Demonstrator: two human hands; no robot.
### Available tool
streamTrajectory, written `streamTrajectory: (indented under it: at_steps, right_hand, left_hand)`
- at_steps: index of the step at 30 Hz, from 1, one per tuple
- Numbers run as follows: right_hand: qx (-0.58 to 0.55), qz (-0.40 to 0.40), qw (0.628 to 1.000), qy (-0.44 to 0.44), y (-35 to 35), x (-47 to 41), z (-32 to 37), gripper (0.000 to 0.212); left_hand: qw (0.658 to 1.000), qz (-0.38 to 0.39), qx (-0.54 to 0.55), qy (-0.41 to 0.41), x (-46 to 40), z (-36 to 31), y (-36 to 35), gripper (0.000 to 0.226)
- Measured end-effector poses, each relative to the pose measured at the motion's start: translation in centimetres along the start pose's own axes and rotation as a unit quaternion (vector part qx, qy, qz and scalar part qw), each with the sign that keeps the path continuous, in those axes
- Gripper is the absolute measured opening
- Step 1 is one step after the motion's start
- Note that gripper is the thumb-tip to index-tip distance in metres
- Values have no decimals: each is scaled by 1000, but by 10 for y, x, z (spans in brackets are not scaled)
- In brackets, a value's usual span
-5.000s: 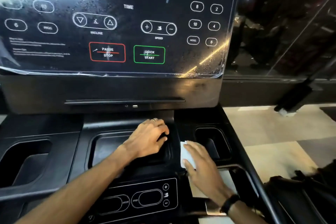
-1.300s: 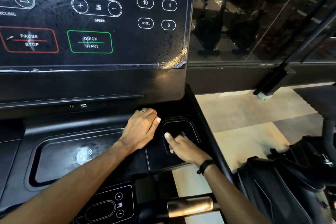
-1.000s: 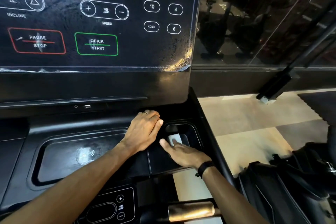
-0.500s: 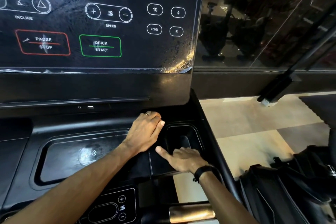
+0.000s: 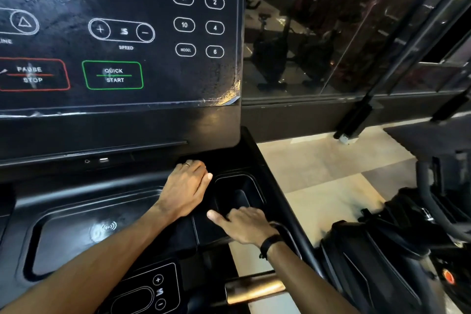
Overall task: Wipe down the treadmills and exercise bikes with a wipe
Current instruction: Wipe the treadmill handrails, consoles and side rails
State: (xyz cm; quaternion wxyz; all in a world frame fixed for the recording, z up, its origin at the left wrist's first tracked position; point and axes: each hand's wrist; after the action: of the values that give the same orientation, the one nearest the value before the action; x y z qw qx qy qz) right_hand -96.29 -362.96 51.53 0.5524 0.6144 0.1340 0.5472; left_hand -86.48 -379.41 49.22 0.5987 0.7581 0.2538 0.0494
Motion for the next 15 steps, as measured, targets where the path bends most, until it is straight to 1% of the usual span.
streamTrajectory:
  at_steps: [2, 3, 5, 6, 7, 8, 10, 12, 13, 14, 15]
  right_hand:
    - [-49, -41, 998, 8, -6, 1, -1, 72]
    - [-104, -76, 992, 10, -8, 3, -4, 61]
    - [-232, -142, 962, 16, -11, 5, -11, 39]
    - [-275, -178, 945, 21, -11, 9, -16, 29]
    - [-298, -215, 930, 25, -8, 13, -22, 24]
    - [-314, -259, 913, 23, -5, 19, -29, 24]
    - [-307, -360, 881, 0, 4, 34, -43, 24]
    - [-233, -441, 865, -56, 6, 51, -58, 21]
    - [-191, -453, 867, -82, 3, 60, -63, 19]
    - [-158, -434, 882, -93, -3, 66, -65, 17]
    - [-134, -386, 908, -97, -11, 69, -66, 15]
  left_hand:
    - [1000, 5, -18, -11, 4, -1, 1, 52]
    - [1000, 13, -25, -14, 5, -3, 2, 52]
    - [999, 27, -35, -12, 7, -4, 2, 52]
    - [999, 31, -35, -13, 8, -6, 1, 52]
    - [999, 34, -30, -12, 8, -8, 1, 53]
    - [999, 34, -17, -18, 8, -12, 1, 55]
    - [999, 31, 13, -32, 5, -24, 5, 56]
    - [997, 51, 20, -57, -1, -42, 9, 53]
    - [995, 70, 20, -66, -4, -53, 11, 50]
    - [994, 88, 22, -67, -7, -65, 13, 46]
    - [992, 105, 25, -66, -8, -77, 14, 41]
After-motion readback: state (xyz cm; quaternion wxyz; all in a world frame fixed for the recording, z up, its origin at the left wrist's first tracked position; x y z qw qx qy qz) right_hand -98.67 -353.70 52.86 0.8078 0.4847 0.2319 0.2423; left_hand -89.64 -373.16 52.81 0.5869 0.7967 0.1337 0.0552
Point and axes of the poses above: each hand's wrist, its own x-axis away from the middle knuckle, its own y-axis out of the back of the hand, z = x × y, and after that the axes turned 6 degrees about z, right-handed
